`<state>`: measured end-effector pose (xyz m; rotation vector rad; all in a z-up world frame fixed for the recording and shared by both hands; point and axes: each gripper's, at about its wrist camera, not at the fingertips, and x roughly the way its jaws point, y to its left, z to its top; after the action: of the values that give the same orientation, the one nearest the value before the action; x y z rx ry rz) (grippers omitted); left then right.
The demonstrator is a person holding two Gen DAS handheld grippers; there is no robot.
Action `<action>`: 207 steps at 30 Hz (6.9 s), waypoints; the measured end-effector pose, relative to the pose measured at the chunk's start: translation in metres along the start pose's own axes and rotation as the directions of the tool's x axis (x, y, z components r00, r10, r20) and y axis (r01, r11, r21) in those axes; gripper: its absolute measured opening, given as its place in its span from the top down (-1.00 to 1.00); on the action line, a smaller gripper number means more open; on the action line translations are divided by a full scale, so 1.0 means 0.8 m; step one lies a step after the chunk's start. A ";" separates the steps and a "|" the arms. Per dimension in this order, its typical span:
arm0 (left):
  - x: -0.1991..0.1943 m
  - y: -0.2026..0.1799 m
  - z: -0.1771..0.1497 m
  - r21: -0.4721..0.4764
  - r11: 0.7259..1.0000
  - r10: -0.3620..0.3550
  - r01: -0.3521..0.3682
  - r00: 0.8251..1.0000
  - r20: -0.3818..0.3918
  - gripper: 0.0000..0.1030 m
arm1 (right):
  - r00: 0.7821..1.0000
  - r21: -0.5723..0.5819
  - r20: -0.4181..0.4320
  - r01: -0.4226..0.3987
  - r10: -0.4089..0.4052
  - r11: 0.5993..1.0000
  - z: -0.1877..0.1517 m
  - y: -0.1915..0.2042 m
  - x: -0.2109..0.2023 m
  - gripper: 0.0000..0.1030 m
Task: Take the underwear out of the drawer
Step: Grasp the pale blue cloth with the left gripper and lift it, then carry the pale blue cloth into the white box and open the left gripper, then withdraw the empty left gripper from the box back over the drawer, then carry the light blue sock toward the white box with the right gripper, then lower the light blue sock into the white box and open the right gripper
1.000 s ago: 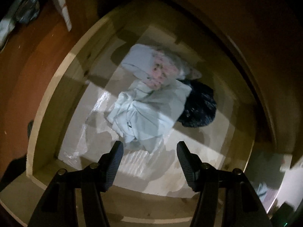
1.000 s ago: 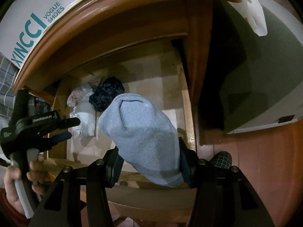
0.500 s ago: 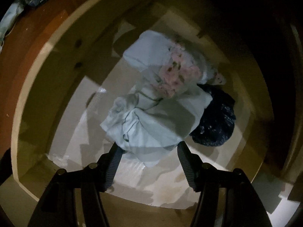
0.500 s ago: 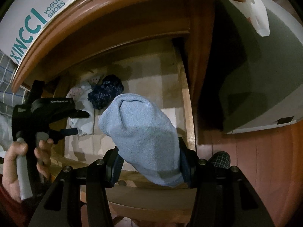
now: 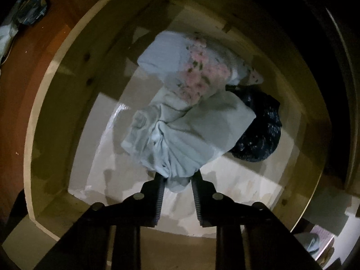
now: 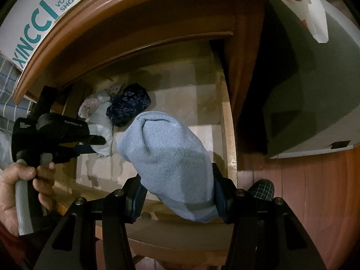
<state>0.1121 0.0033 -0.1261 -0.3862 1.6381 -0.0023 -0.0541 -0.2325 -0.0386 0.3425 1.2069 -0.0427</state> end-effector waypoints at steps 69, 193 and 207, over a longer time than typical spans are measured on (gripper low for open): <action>-0.474 -0.135 -0.047 0.429 0.843 -0.088 -0.325 0.703 0.706 0.60 | 0.999 -0.050 -0.002 0.041 -0.041 0.998 0.002 0.012 0.013 0.06; -0.216 0.092 -0.094 0.297 0.905 0.028 -0.304 0.740 0.672 -0.18 | 0.937 -0.276 0.350 0.119 -0.016 0.954 0.142 0.132 -0.263 0.06; -0.222 0.096 -0.089 0.284 0.920 0.013 -0.272 0.743 0.669 -0.18 | 0.928 -0.243 0.360 0.194 -0.098 0.950 0.244 0.147 -0.244 0.05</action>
<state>0.0338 0.1034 0.0357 0.0473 0.9201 -0.0483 0.0777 -0.2051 0.2295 -0.0045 0.8725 -0.0619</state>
